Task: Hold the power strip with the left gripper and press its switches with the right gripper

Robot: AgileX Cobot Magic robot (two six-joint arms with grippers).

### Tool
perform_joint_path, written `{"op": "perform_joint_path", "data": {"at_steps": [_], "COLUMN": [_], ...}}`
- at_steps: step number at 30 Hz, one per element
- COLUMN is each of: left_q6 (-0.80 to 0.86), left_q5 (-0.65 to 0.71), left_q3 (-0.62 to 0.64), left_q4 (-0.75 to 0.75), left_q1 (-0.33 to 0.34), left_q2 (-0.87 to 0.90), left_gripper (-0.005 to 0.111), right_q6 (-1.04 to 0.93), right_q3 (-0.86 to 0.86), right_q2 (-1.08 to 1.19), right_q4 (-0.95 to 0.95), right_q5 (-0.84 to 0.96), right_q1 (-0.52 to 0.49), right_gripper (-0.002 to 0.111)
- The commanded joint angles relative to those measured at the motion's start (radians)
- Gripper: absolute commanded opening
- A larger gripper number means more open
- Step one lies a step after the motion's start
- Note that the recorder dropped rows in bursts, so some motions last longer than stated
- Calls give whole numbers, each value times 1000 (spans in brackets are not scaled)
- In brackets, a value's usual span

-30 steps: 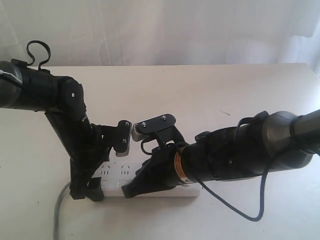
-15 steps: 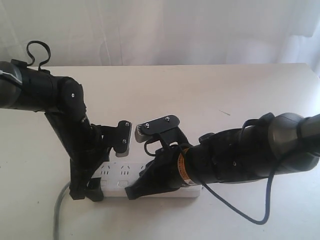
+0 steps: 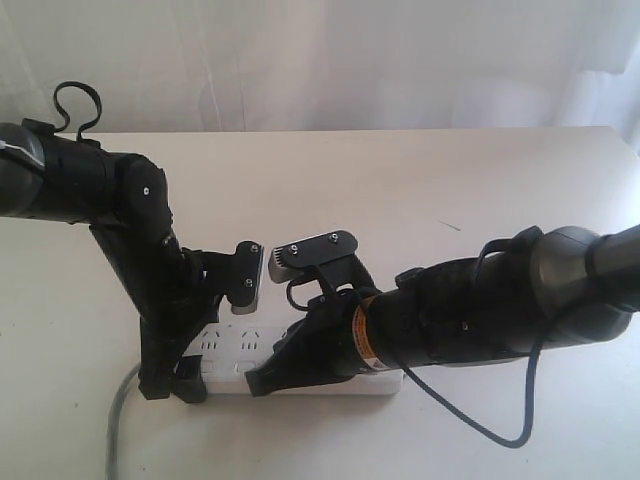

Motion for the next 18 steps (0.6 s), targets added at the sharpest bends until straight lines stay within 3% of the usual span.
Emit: {"op": "perform_joint_path", "data": {"at_steps": [1, 18], "left_q6": [-19, -19], "left_q5": [60, 46], "left_q3": [37, 37], "left_q4": [29, 29], "left_q1": [2, 2], "left_q2": [52, 52], "left_gripper": [0, 0], "right_q6": [-10, -5], "right_q3": [54, 91], "right_q2": [42, 42], "right_q4": [-37, -37], "right_q5": [73, 106], "right_q1": [9, 9], "right_gripper": [0, 0]}}
